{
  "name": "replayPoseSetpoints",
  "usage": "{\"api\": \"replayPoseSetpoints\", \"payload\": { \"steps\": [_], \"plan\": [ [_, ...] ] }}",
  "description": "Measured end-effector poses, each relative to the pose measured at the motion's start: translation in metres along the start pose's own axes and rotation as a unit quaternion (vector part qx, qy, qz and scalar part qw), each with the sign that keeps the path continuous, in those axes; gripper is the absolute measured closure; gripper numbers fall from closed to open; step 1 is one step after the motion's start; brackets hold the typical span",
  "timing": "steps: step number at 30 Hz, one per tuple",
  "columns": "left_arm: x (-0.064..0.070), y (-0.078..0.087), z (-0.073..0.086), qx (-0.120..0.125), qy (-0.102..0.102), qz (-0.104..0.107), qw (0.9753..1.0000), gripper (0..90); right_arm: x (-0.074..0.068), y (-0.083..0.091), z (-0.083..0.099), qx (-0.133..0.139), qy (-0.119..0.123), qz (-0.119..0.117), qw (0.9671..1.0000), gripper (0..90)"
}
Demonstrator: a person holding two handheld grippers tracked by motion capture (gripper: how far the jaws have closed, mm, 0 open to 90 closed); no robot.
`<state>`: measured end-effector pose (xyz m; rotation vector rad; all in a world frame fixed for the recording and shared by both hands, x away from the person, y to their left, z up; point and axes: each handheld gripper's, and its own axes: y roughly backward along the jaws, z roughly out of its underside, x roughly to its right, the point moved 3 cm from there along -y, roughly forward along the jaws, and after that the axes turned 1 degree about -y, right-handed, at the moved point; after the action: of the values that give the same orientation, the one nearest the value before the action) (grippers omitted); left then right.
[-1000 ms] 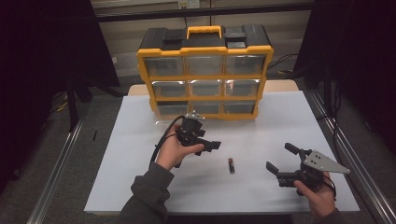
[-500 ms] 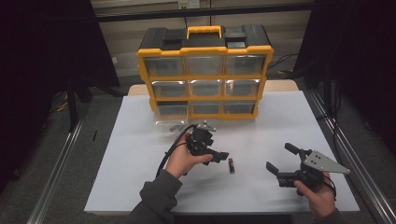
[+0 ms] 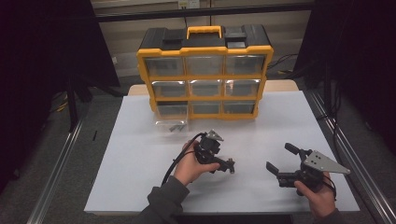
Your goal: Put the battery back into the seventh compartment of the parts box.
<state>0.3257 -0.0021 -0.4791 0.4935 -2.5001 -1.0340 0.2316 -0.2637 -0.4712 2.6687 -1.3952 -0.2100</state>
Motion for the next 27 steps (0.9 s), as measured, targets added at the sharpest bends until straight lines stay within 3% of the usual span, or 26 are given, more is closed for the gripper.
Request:
{"api": "replayPoseSetpoints", "payload": {
  "steps": [4, 8, 12, 14, 16, 20, 21, 22, 23, 25, 27],
  "plan": [
    [0.005, -0.006, 0.001, 0.013, -0.001, 0.003, 0.9999, 29.6, 0.000, 0.000, 0.000, 0.000, 0.000, 0.000, 1.0000, 1.8],
    [0.008, -0.009, 0.002, 0.014, 0.002, -0.006, 0.9999, 37.0, 0.000, 0.000, 0.000, 0.001, 0.000, 0.000, 1.0000, 1.8],
    [0.012, -0.012, 0.003, 0.007, 0.006, -0.022, 0.9997, 40.5, 0.000, 0.000, 0.000, 0.002, 0.000, -0.003, 1.0000, 1.9],
    [0.013, -0.014, 0.004, -0.001, 0.006, -0.024, 0.9997, 44.4, 0.000, 0.000, 0.000, 0.002, 0.000, -0.002, 1.0000, 1.8],
    [0.015, -0.018, 0.005, 0.010, 0.015, -0.020, 0.9996, 45.3, 0.000, 0.001, 0.000, 0.001, 0.001, -0.002, 1.0000, 1.8],
    [0.017, -0.022, 0.007, 0.004, 0.019, -0.026, 0.9995, 48.5, 0.000, 0.000, -0.001, 0.001, 0.001, -0.003, 1.0000, 1.8],
    [0.017, -0.021, 0.008, 0.001, 0.014, -0.030, 0.9994, 51.0, 0.000, 0.001, -0.001, 0.002, 0.001, -0.003, 1.0000, 1.8],
    [0.015, -0.019, 0.009, -0.011, -0.005, -0.038, 0.9992, 54.1, 0.000, 0.000, -0.001, 0.003, 0.001, -0.003, 1.0000, 1.8],
    [0.016, -0.020, 0.009, -0.003, 0.005, -0.041, 0.9991, 56.3, 0.000, 0.000, -0.001, 0.003, 0.001, -0.003, 1.0000, 1.9],
    [0.015, -0.020, 0.010, 0.000, 0.002, -0.041, 0.9992, 61.6, 0.000, 0.000, -0.001, 0.003, 0.002, -0.003, 1.0000, 1.8],
    [0.014, -0.019, 0.011, 0.000, 0.000, -0.058, 0.9983, 70.8, 0.000, 0.000, -0.001, 0.003, 0.001, -0.001, 1.0000, 1.8]
  ]
}}
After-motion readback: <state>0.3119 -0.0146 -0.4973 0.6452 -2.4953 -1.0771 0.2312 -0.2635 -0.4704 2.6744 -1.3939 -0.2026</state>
